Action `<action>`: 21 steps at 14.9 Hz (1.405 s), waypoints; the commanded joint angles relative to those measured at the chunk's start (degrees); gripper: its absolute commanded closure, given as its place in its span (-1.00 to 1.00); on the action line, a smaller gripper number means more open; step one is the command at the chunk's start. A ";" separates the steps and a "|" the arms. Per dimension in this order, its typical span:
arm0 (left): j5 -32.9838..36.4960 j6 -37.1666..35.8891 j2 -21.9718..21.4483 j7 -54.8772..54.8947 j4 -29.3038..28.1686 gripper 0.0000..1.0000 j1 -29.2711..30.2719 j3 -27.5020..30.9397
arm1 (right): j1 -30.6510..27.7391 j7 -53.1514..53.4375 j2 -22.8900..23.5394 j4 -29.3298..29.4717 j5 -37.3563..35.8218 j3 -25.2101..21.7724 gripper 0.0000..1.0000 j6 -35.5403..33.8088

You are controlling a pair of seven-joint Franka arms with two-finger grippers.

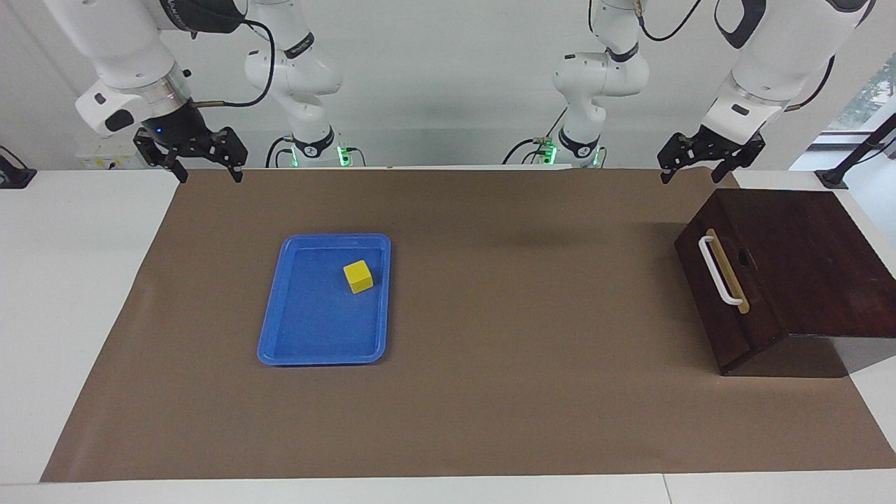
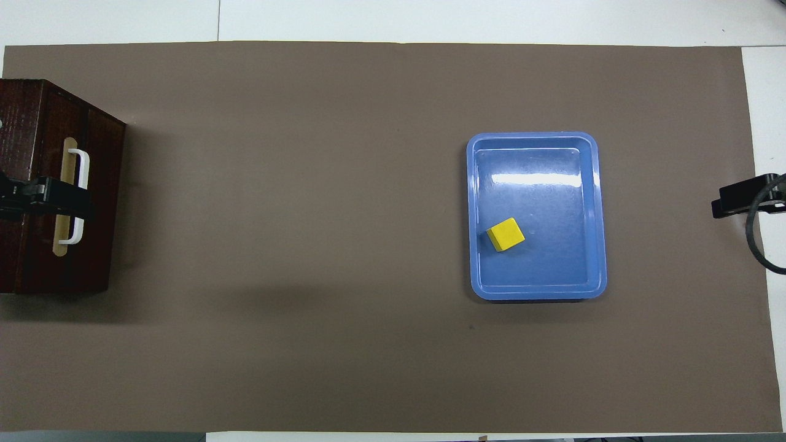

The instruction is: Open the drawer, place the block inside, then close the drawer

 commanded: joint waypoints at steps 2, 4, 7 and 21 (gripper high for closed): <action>0.07 -0.32 -0.30 0.62 0.03 -1.00 -0.42 0.16 | -0.65 -1.64 0.88 1.31 0.31 0.27 -1.00 -0.76; 0.07 0.64 -1.35 -0.08 -2.33 -1.00 -0.42 0.07 | -0.74 -1.72 0.79 1.39 0.31 0.27 -1.00 -0.85; 3.65 6.62 -0.75 0.62 -3.31 -1.00 -0.86 -0.10 | -0.74 -1.64 0.88 1.39 0.31 0.36 -1.00 -0.76; 29.59 28.32 10.41 -3.24 -14.56 -1.00 -1.92 -0.11 | -1.26 -1.05 0.09 -0.88 0.92 0.36 -1.00 -0.94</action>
